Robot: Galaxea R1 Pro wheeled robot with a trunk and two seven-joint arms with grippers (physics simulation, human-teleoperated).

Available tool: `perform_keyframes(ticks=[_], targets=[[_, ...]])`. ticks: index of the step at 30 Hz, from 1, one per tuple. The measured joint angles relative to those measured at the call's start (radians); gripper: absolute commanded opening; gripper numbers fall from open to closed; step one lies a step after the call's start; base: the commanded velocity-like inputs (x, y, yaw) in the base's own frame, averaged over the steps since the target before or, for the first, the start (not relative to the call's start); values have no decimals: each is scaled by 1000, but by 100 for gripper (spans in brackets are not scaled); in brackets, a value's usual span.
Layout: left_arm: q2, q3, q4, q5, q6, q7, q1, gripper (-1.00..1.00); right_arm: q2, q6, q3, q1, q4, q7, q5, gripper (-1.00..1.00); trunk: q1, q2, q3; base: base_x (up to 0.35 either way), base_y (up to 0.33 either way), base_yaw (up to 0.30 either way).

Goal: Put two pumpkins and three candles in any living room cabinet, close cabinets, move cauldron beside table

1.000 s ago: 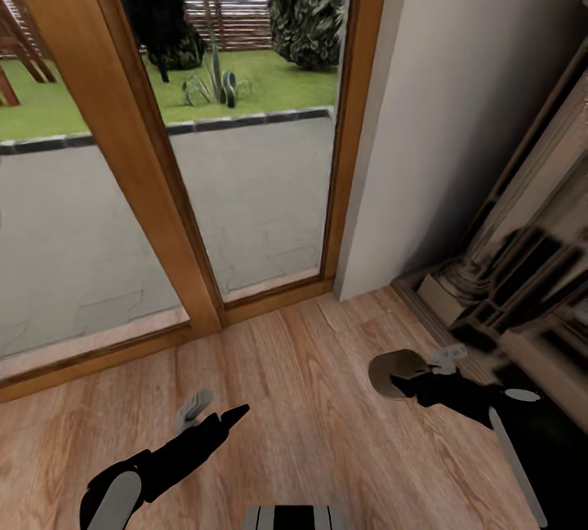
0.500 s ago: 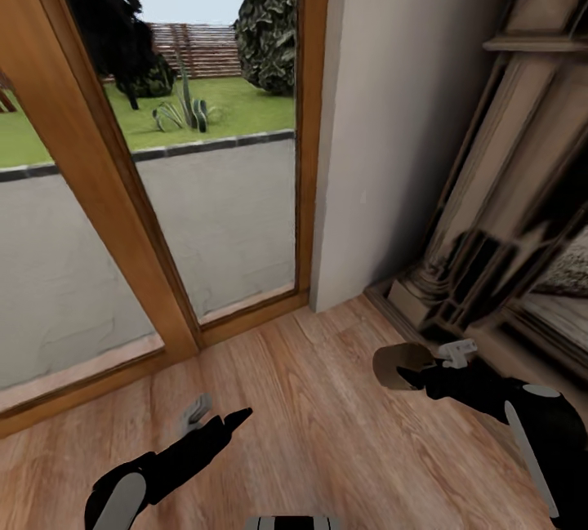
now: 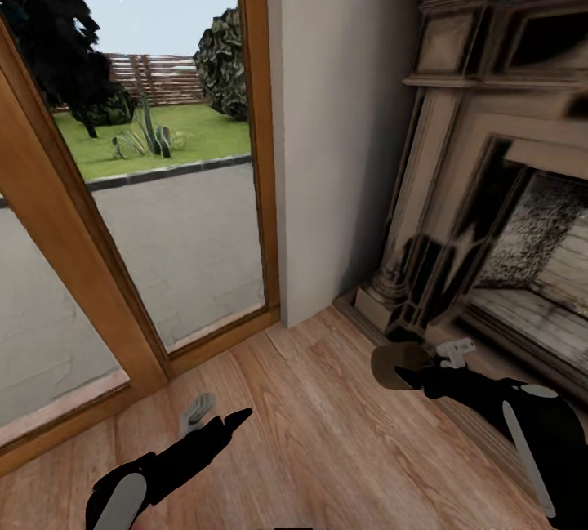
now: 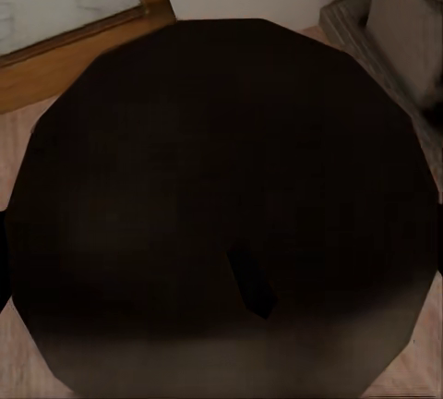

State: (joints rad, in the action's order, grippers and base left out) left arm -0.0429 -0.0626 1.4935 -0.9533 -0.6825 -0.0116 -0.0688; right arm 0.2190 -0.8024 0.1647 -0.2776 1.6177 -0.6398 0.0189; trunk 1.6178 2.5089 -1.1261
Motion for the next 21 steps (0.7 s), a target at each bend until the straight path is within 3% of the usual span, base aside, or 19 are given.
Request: perform_keyframes(ticks=[6, 21], targets=[[13, 0, -1, 2, 1, 0, 0, 100, -2, 1, 0, 0, 0, 0, 1, -100, -3, -1, 30, 0, 0, -267], [16, 1, -2, 2, 1, 0, 0, 100, 1, 1, 0, 0, 0, 0, 1, -100, -9, -5, 102, 0, 0, -270]])
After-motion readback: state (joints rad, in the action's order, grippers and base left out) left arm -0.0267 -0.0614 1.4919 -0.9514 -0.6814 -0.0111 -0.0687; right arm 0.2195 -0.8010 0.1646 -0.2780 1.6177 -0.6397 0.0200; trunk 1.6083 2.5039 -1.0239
